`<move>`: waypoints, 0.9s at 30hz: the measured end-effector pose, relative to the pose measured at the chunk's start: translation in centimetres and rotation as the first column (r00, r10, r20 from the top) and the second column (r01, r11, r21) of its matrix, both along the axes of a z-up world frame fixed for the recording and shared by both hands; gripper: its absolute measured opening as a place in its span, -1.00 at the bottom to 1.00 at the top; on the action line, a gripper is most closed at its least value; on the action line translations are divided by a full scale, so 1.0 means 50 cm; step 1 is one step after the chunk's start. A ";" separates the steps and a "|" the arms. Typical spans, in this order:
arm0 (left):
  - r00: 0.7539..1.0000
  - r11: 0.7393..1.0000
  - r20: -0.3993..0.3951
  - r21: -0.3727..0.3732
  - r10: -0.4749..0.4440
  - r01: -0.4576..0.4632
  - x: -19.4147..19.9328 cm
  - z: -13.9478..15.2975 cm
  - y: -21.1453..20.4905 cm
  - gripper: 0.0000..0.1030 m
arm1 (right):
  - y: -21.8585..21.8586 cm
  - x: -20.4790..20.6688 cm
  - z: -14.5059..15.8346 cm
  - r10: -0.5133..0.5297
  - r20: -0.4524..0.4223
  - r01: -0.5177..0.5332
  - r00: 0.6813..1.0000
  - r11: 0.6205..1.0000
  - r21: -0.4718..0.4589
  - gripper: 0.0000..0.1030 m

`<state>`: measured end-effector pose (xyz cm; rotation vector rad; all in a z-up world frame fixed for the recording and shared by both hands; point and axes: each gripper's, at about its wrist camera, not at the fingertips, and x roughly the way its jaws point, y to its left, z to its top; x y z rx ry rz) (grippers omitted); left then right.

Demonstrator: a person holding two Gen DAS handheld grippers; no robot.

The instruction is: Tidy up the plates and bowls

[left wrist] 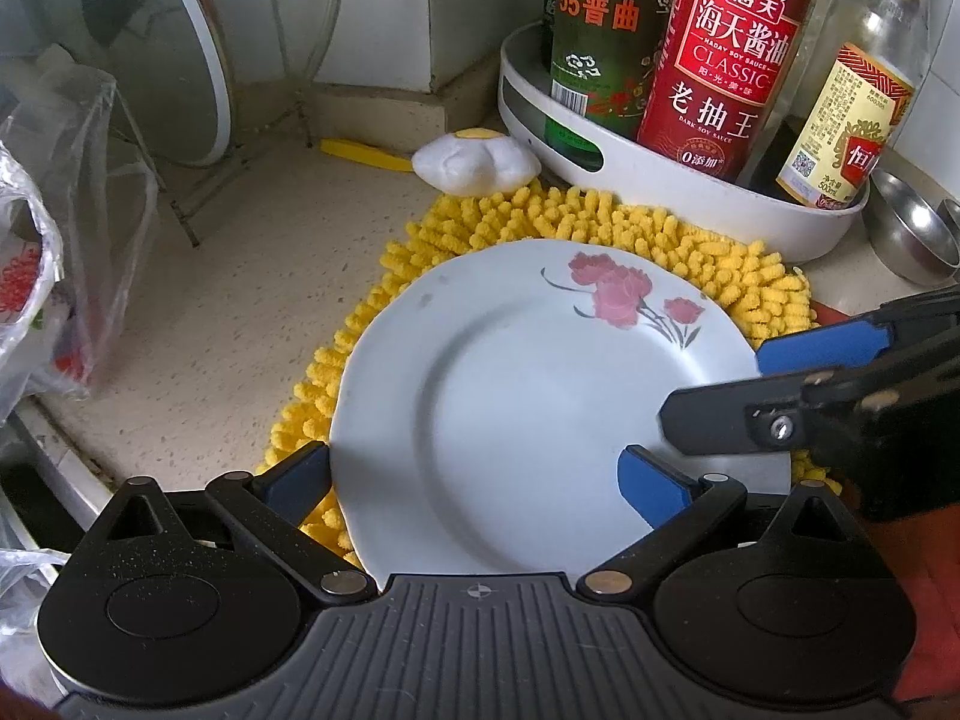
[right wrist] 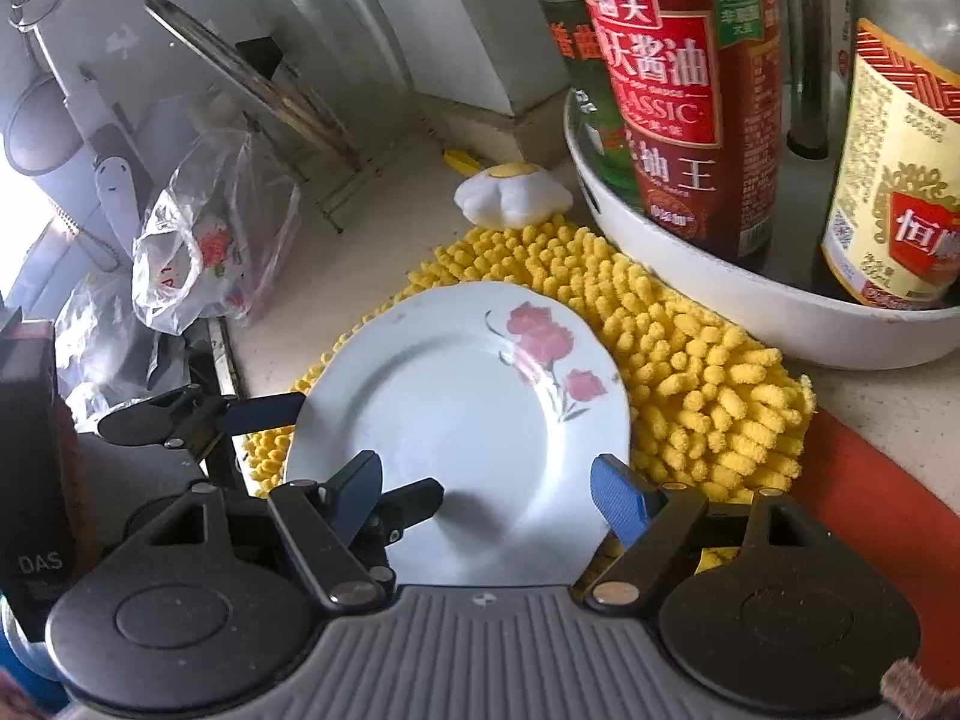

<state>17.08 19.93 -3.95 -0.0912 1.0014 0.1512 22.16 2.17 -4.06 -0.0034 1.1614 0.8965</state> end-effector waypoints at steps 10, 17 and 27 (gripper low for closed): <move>1.000 1.000 0.001 0.004 -0.001 0.001 0.000 -0.002 0.000 1.00 | -0.011 0.003 -0.023 -0.019 -0.026 0.018 0.999 0.999 -0.035 0.43; 1.000 1.000 0.005 0.008 -0.002 0.002 0.004 -0.003 0.000 1.00 | -0.006 0.005 -0.024 -0.008 -0.025 0.008 1.000 1.000 -0.027 0.32; 1.000 1.000 0.006 0.006 0.004 -0.004 0.004 -0.005 -0.001 1.00 | -0.005 0.010 -0.030 -0.013 -0.033 0.012 0.999 1.000 -0.025 0.23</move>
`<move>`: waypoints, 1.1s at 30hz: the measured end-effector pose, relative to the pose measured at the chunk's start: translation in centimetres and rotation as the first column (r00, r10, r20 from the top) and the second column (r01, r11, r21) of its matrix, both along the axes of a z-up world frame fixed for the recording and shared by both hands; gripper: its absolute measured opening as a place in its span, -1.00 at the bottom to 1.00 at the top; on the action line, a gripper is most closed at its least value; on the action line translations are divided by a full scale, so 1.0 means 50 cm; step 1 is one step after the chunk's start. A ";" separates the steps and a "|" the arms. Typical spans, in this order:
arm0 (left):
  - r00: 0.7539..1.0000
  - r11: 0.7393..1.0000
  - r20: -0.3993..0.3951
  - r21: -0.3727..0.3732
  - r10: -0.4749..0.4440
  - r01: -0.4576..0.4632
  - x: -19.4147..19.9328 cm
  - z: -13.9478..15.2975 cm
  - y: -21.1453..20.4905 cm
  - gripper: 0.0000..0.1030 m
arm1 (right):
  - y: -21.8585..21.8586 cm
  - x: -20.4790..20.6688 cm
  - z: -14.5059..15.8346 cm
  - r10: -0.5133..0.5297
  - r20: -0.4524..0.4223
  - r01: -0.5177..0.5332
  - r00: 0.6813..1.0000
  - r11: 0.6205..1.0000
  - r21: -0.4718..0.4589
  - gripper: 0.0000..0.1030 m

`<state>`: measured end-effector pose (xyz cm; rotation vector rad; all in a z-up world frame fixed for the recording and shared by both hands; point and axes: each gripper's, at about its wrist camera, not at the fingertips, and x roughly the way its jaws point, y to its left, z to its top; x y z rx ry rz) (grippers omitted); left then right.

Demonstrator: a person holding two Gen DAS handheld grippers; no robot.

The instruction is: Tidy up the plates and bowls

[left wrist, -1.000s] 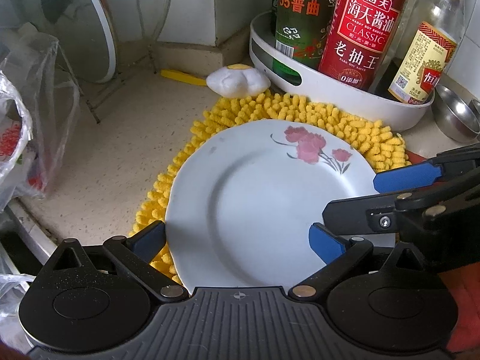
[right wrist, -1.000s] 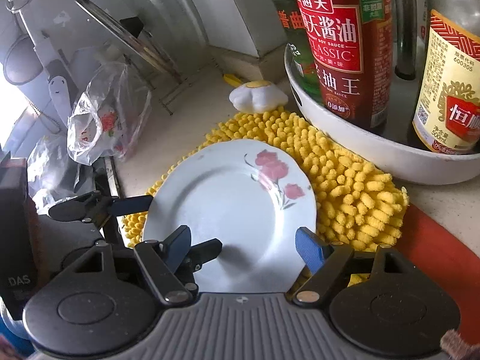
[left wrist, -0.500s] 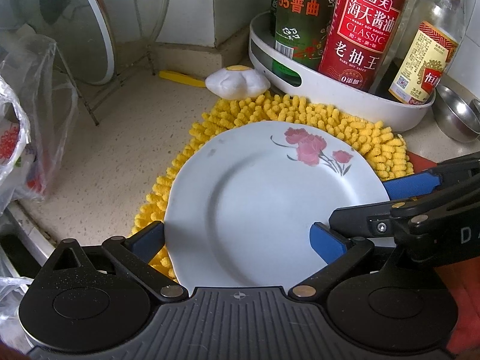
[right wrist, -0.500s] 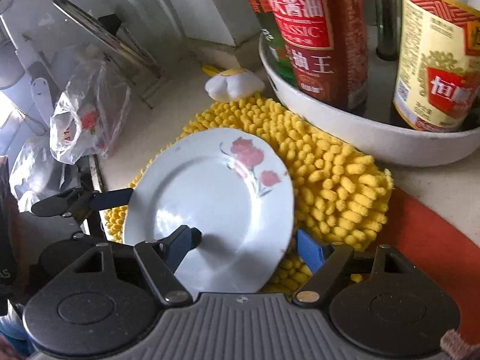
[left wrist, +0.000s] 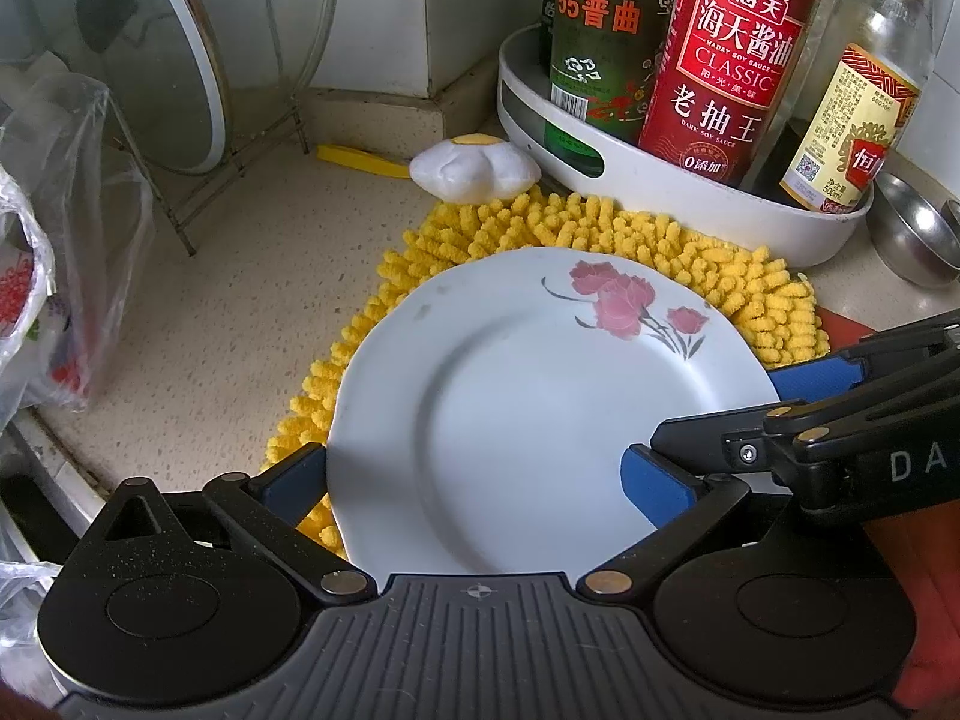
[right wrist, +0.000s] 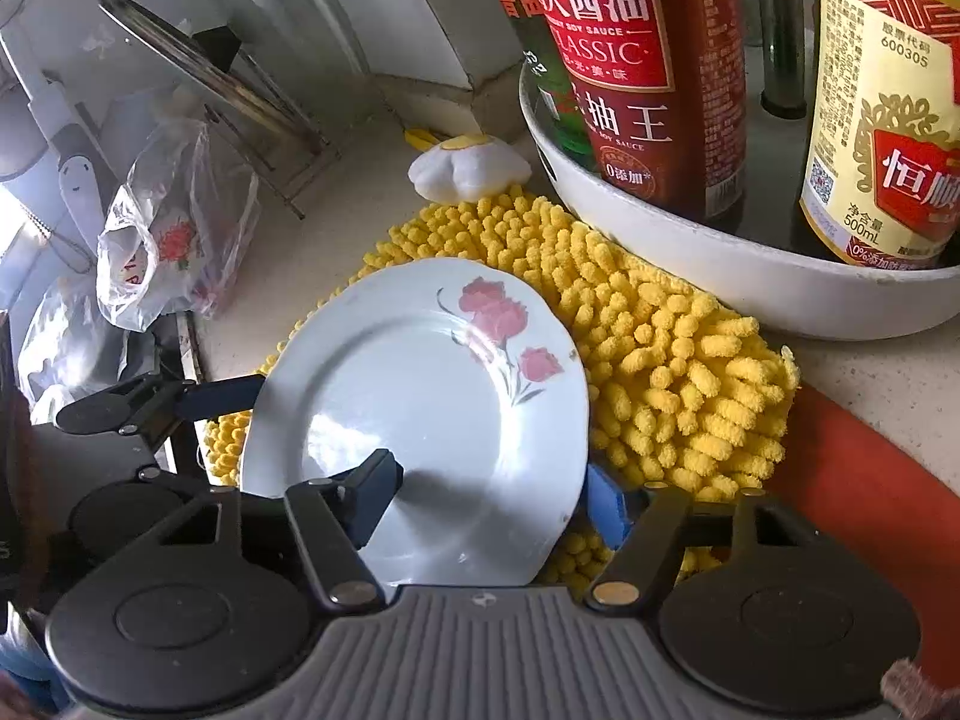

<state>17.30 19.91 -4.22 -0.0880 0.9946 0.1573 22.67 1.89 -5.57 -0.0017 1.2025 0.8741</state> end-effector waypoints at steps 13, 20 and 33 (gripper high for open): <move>1.000 1.000 -0.013 -0.005 0.011 -0.011 0.000 0.005 -0.003 1.00 | -0.011 -0.004 0.012 -0.040 -0.036 0.041 0.999 0.999 0.025 0.22; 1.000 1.000 -0.006 0.008 0.004 -0.004 -0.004 0.014 -0.017 0.98 | -0.026 -0.009 0.022 -0.060 -0.047 0.062 0.997 0.997 0.041 0.22; 0.999 0.999 0.014 0.021 -0.031 0.031 -0.014 0.037 -0.047 0.97 | -0.073 -0.019 0.050 -0.107 -0.051 0.111 0.993 0.991 0.076 0.22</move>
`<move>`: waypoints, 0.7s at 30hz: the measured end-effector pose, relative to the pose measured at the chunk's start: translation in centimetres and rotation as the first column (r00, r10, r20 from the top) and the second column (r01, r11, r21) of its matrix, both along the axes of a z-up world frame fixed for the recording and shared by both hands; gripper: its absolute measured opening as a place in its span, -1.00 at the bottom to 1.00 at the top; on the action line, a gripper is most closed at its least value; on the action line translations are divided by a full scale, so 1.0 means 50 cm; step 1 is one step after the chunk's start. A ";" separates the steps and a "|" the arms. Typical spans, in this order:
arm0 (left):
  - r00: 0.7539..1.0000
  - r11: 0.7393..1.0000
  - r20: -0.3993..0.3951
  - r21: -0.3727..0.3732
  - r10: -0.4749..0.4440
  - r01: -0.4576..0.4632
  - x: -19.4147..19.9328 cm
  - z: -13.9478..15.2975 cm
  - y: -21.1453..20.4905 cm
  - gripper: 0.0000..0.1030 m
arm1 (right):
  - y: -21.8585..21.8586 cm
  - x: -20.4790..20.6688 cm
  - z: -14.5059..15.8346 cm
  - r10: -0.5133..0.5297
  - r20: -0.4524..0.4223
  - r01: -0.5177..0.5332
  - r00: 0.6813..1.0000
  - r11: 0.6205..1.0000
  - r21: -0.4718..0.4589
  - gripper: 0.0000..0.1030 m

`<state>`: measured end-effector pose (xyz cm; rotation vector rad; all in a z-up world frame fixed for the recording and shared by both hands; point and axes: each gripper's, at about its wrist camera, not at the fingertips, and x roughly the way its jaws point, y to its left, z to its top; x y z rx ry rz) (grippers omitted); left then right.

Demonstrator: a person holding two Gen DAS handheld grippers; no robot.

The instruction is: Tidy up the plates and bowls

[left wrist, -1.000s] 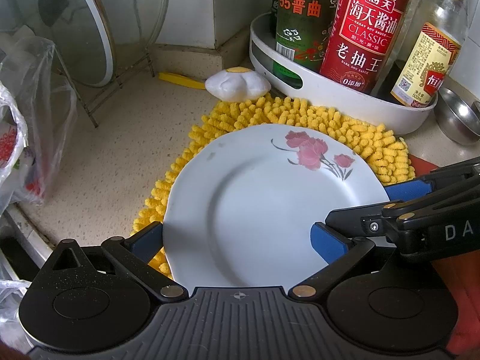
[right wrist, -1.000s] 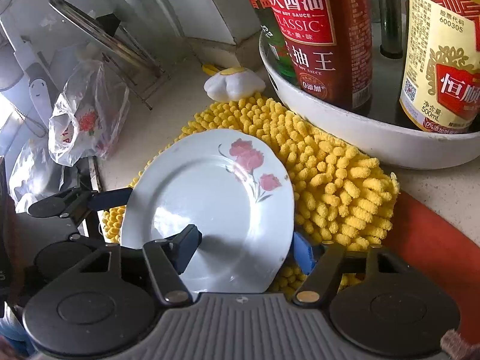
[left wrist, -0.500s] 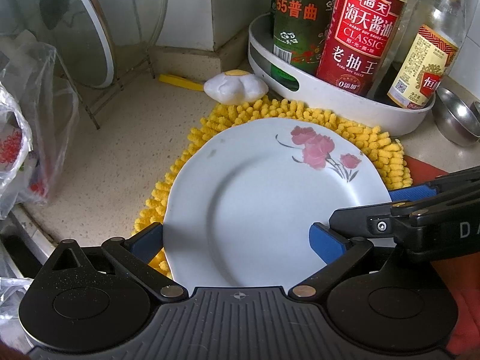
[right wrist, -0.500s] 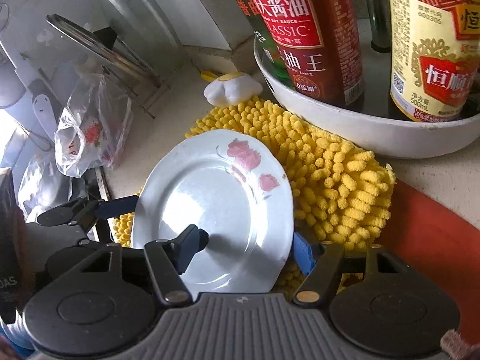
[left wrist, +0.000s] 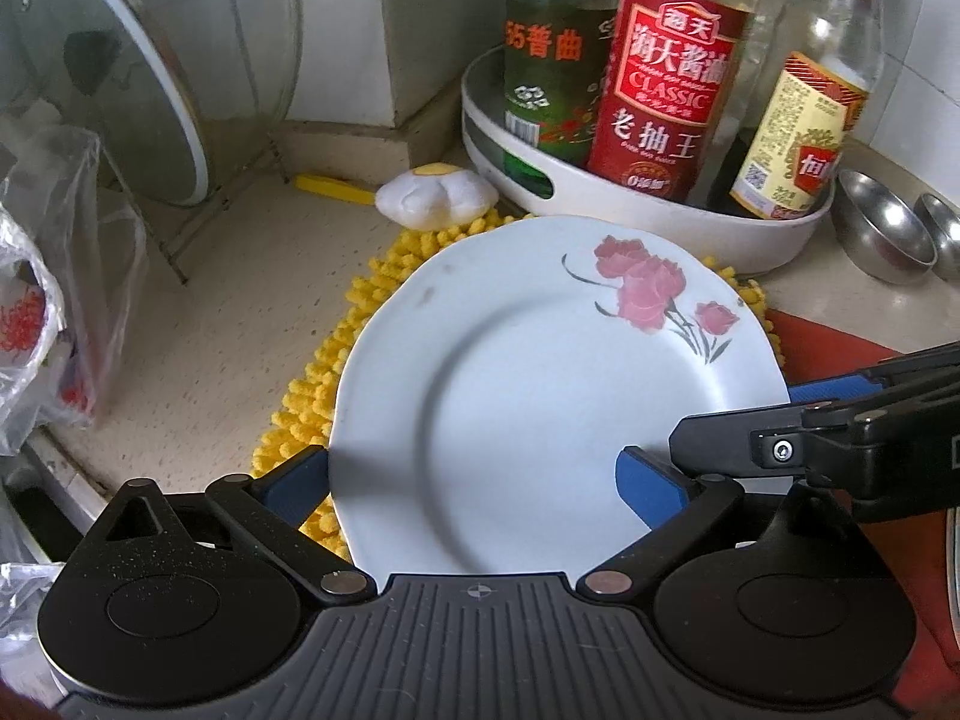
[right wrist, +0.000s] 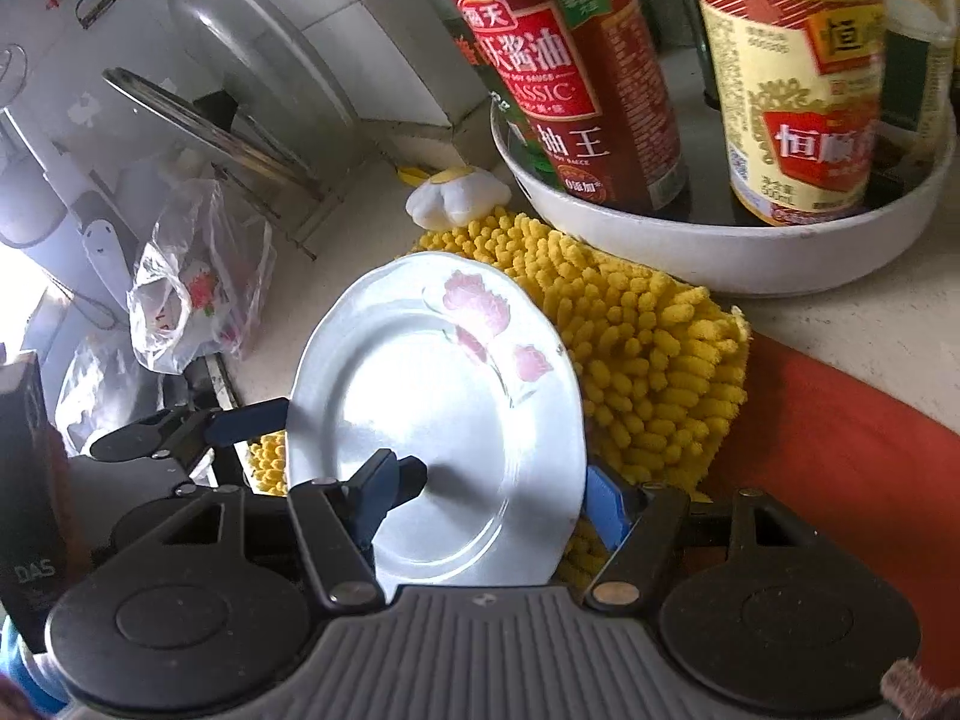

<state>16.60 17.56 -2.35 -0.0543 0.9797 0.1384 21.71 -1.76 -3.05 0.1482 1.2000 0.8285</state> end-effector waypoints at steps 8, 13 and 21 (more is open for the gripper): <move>0.999 0.999 0.015 0.014 -0.041 0.041 -0.005 0.013 -0.033 0.96 | -0.039 -0.013 0.015 -0.039 0.004 0.039 0.999 0.999 0.016 0.22; 0.997 0.997 0.021 0.028 -0.071 0.070 -0.004 0.019 -0.060 0.96 | -0.066 -0.021 0.021 -0.071 0.008 0.071 0.997 0.997 0.022 0.22; 0.992 0.992 0.030 0.051 -0.120 0.119 -0.004 0.027 -0.108 0.96 | -0.117 -0.033 0.026 -0.125 0.012 0.124 0.992 0.991 0.039 0.22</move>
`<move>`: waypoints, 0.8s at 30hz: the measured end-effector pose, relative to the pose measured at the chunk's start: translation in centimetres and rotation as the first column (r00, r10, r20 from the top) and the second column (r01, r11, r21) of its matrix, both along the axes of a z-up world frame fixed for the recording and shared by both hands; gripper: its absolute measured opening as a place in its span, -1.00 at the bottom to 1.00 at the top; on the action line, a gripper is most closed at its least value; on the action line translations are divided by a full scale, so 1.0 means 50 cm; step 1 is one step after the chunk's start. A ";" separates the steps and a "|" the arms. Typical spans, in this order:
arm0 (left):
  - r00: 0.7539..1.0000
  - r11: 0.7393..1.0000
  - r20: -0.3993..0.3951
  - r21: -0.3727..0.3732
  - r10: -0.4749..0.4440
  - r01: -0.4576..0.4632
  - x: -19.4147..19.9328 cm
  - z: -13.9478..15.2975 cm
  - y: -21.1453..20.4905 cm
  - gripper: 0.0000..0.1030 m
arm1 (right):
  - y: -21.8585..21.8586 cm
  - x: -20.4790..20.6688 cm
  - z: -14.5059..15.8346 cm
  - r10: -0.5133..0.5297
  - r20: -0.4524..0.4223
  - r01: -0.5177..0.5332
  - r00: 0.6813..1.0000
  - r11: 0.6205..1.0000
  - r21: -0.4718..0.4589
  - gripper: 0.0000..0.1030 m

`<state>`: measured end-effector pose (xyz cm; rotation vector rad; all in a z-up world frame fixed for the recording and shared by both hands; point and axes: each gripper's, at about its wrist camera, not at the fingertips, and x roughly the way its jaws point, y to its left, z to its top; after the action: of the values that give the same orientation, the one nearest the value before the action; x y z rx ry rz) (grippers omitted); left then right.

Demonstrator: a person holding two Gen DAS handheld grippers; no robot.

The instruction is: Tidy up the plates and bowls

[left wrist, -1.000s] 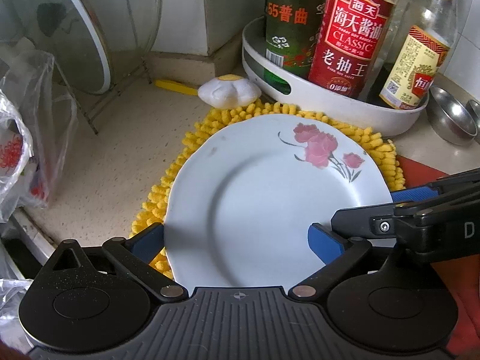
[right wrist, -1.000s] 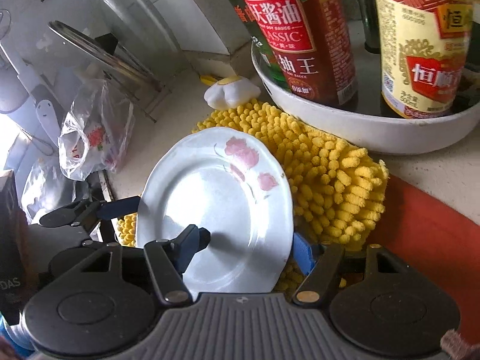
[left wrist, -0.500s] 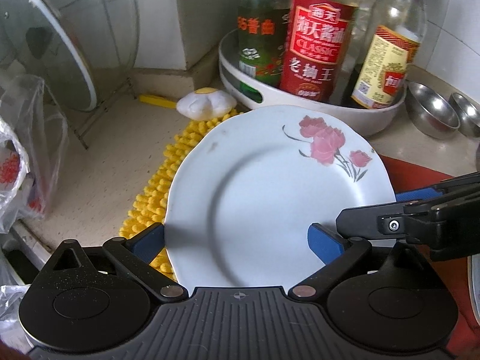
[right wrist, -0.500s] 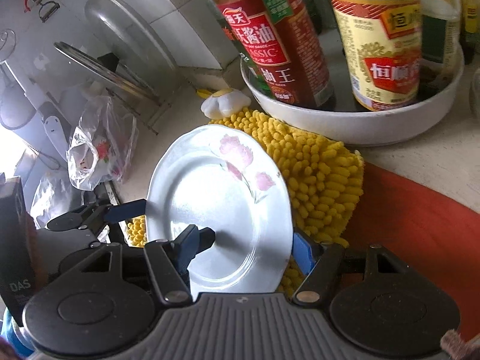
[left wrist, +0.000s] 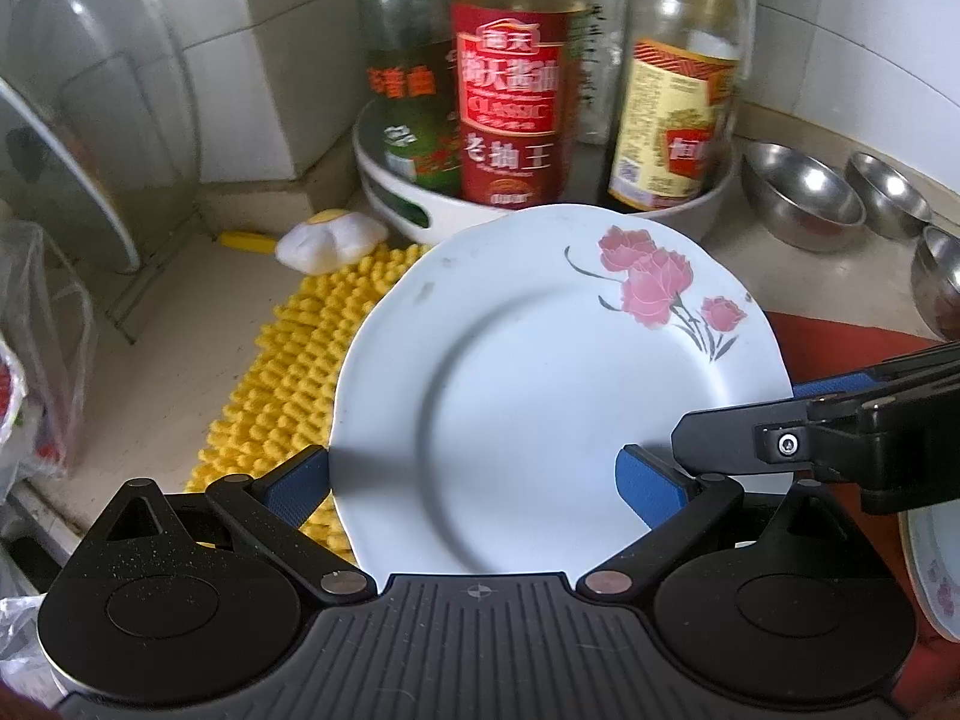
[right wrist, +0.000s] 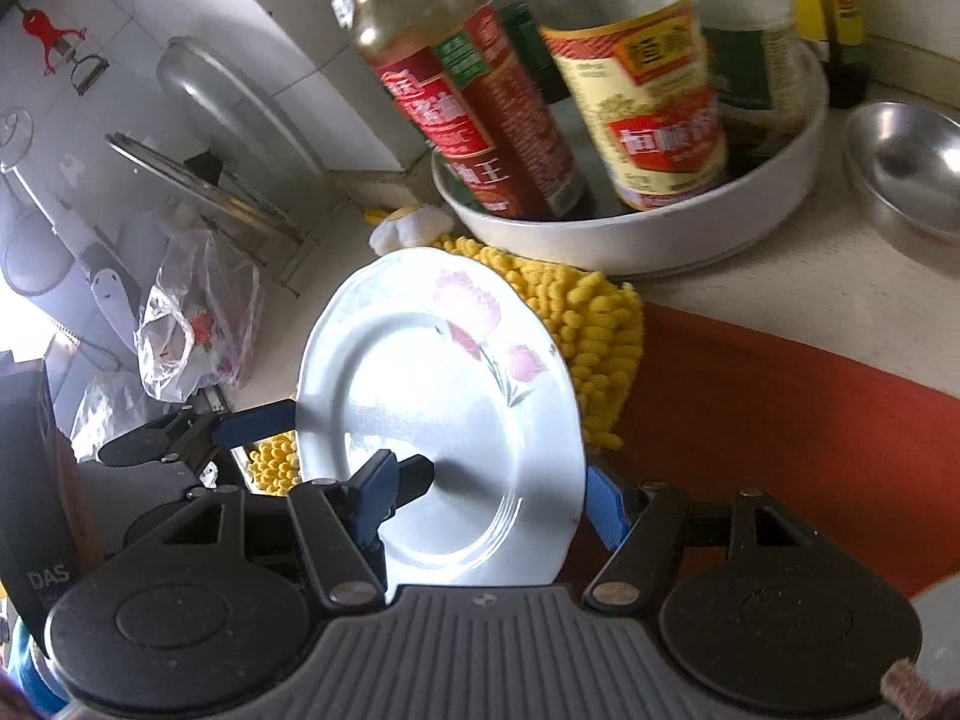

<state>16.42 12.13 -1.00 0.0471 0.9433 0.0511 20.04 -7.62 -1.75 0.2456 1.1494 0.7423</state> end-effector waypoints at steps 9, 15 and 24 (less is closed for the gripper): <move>0.998 0.998 0.012 0.019 -0.067 0.067 -0.003 0.007 -0.067 0.97 | -0.073 -0.020 0.006 -0.066 0.007 0.066 0.998 0.998 0.015 0.22; 0.993 0.993 0.016 0.024 -0.114 0.114 -0.001 0.010 -0.131 0.97 | -0.136 -0.030 0.010 -0.113 0.010 0.112 0.994 0.993 0.018 0.22; 0.976 0.976 0.017 0.029 -0.215 0.214 -0.006 0.014 -0.251 0.97 | -0.257 -0.057 0.017 -0.200 0.009 0.200 0.980 0.980 0.016 0.22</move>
<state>16.11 -0.44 -0.28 0.1730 0.9127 -0.1355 17.21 -20.45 -0.92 0.3643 1.0911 0.5737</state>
